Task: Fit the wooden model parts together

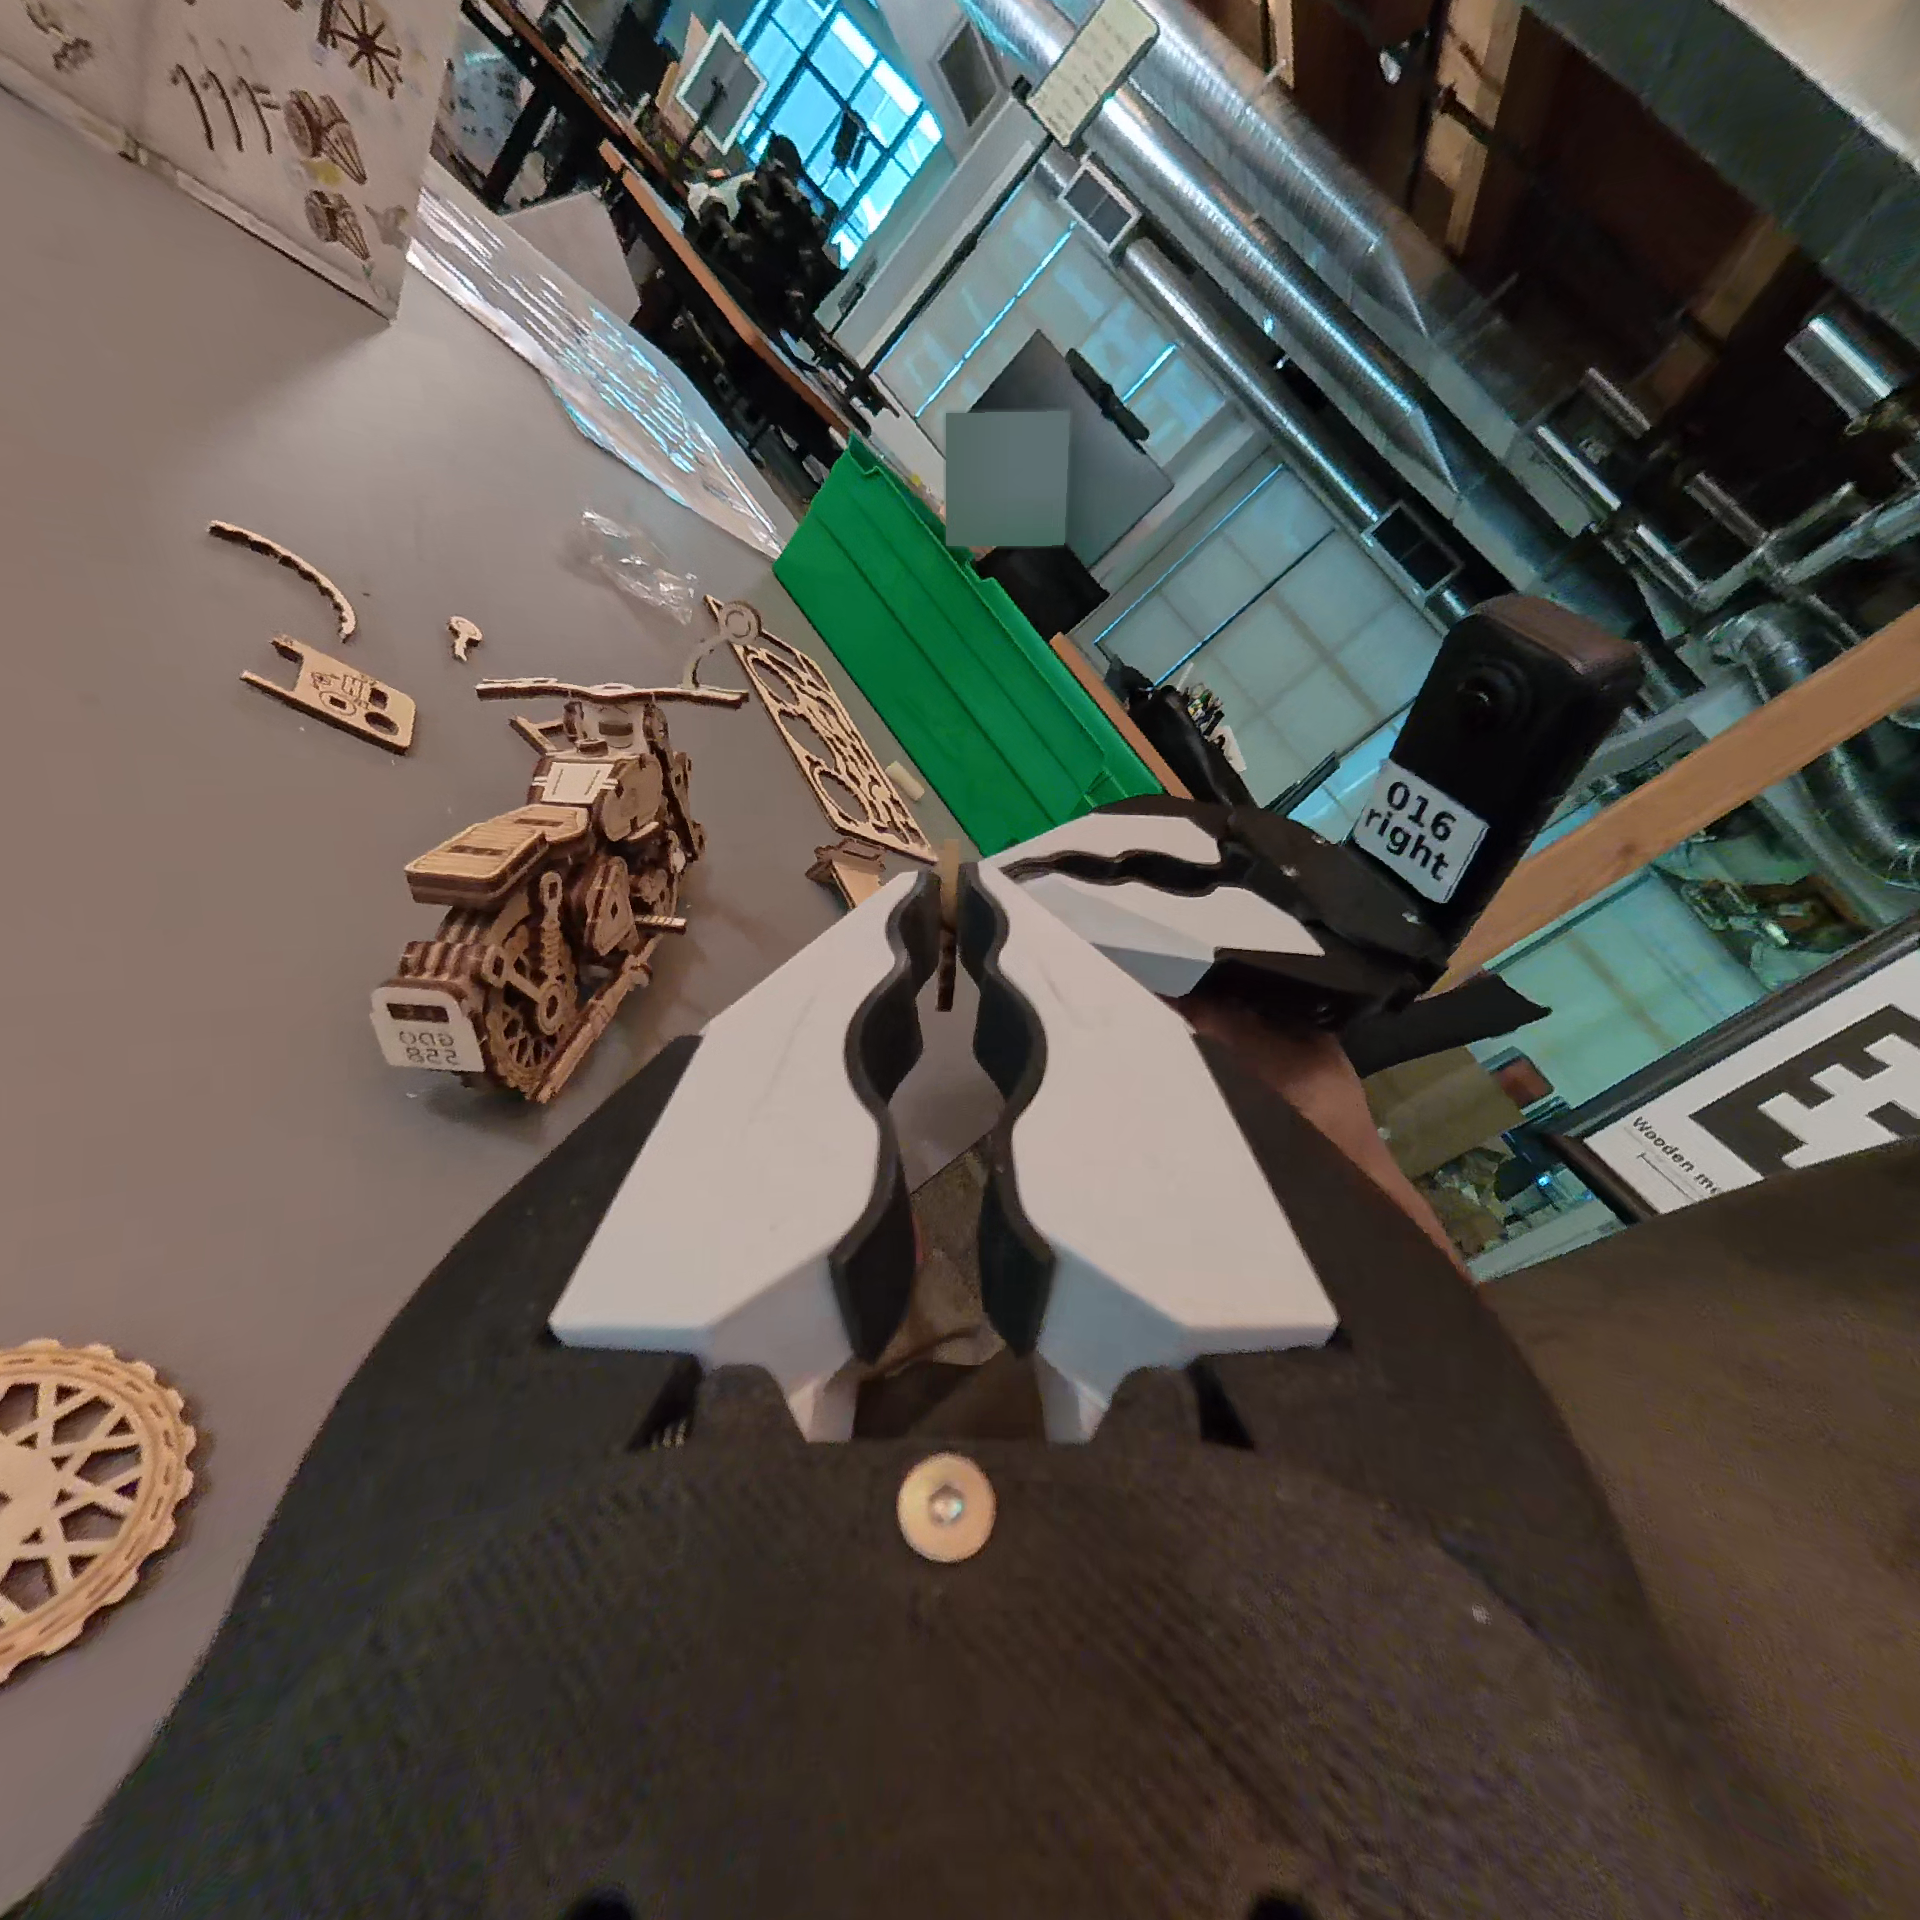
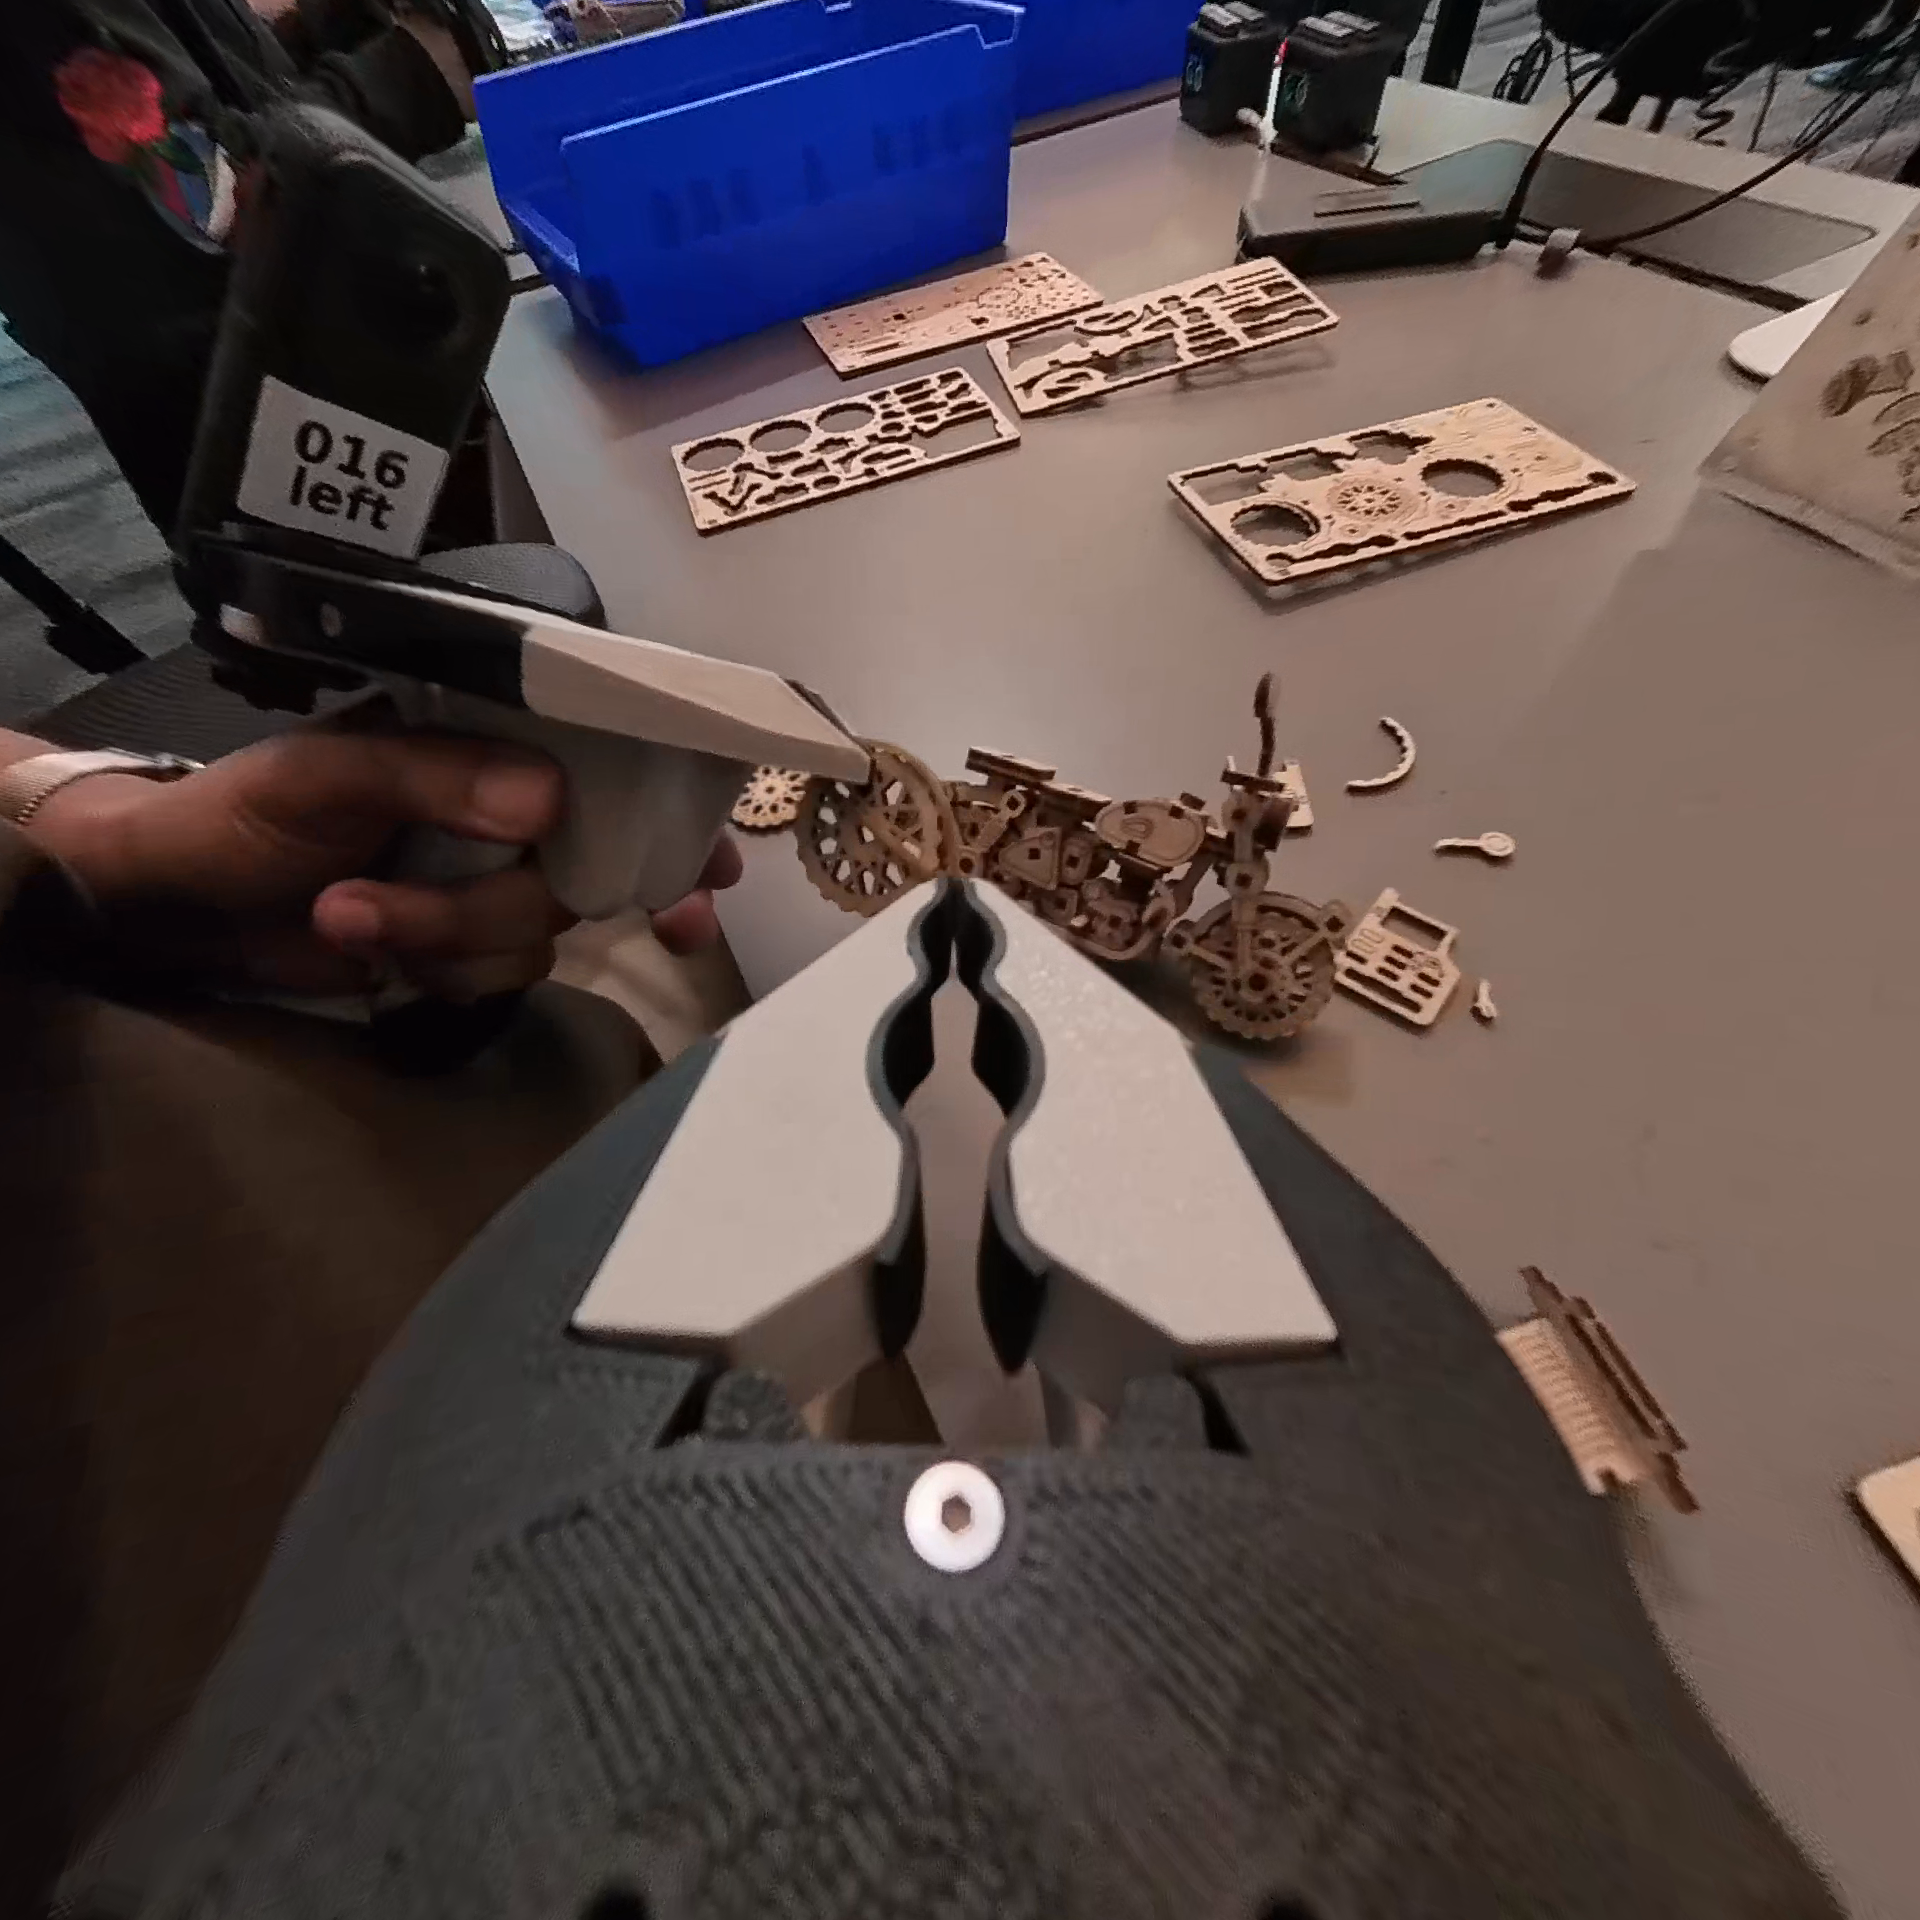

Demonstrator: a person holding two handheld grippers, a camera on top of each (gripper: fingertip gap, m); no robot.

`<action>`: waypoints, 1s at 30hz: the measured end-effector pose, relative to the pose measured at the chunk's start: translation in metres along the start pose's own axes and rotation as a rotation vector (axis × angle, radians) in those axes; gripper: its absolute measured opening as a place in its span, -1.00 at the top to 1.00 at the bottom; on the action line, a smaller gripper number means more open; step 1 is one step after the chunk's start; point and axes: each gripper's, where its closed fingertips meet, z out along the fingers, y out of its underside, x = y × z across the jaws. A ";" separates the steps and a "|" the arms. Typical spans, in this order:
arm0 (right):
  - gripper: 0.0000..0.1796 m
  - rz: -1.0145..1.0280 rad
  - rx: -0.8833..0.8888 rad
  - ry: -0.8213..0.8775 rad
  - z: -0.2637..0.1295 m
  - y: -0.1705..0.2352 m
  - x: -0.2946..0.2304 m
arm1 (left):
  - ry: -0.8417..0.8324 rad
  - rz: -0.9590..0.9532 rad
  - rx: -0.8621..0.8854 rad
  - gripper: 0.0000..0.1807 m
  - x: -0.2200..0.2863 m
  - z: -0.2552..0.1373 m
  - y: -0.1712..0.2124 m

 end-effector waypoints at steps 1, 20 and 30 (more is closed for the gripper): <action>1.00 0.015 0.000 -0.015 0.000 0.000 -0.001 | 0.006 -0.016 0.006 0.96 0.000 0.000 -0.001; 1.00 0.111 -0.031 -0.134 -0.004 0.010 -0.004 | 0.021 -0.070 0.133 0.96 -0.007 -0.014 -0.032; 0.65 0.150 0.298 -0.148 -0.012 -0.034 -0.009 | 0.021 0.053 -0.012 0.96 0.002 -0.001 -0.010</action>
